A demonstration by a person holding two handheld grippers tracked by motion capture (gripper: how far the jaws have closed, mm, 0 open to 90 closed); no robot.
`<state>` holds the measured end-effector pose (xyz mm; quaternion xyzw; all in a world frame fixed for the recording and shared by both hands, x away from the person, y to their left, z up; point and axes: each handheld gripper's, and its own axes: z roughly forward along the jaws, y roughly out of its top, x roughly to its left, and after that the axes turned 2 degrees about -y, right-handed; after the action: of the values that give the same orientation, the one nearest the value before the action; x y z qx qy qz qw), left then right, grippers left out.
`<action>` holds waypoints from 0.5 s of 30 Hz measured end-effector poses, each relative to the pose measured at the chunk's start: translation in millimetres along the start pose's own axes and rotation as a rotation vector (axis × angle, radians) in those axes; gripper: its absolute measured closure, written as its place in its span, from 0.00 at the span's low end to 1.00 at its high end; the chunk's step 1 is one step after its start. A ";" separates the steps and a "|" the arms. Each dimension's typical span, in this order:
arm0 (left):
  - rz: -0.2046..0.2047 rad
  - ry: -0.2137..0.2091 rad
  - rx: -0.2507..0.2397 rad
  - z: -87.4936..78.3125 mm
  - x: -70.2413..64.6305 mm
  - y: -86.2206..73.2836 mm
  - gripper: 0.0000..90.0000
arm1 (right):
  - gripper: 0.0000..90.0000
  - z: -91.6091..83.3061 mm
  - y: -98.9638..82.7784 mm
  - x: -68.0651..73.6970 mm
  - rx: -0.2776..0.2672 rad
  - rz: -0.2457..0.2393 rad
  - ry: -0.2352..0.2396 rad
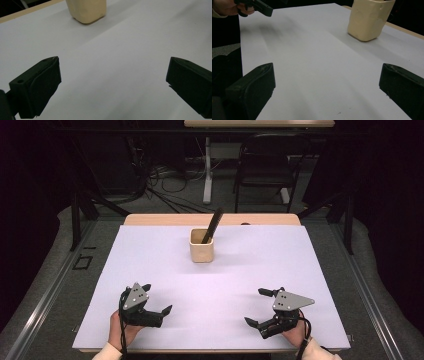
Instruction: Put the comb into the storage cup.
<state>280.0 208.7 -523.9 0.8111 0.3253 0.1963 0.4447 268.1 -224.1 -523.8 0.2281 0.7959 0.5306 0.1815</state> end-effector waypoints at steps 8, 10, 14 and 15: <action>0.000 0.000 -0.001 -6.1 1.5 -8.9 0.00 | 0.00 -0.2 0.0 0.0 0.001 0.002 -0.002; 0.008 0.003 -0.002 -7.7 0.4 -10.0 0.00 | 0.00 -0.2 -0.1 0.1 0.000 0.005 -0.002; 0.025 0.009 0.000 -10.1 -2.1 -12.2 0.00 | 0.00 -0.3 -0.1 -0.1 0.000 0.001 -0.002; 0.027 0.008 0.004 -10.1 -2.5 -13.1 0.00 | 0.00 -0.3 -0.1 0.1 0.001 0.003 -0.001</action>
<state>267.5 218.1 -529.7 0.8156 0.3163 0.2047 0.4391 267.8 -224.3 -523.7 0.2297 0.7957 0.5304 0.1811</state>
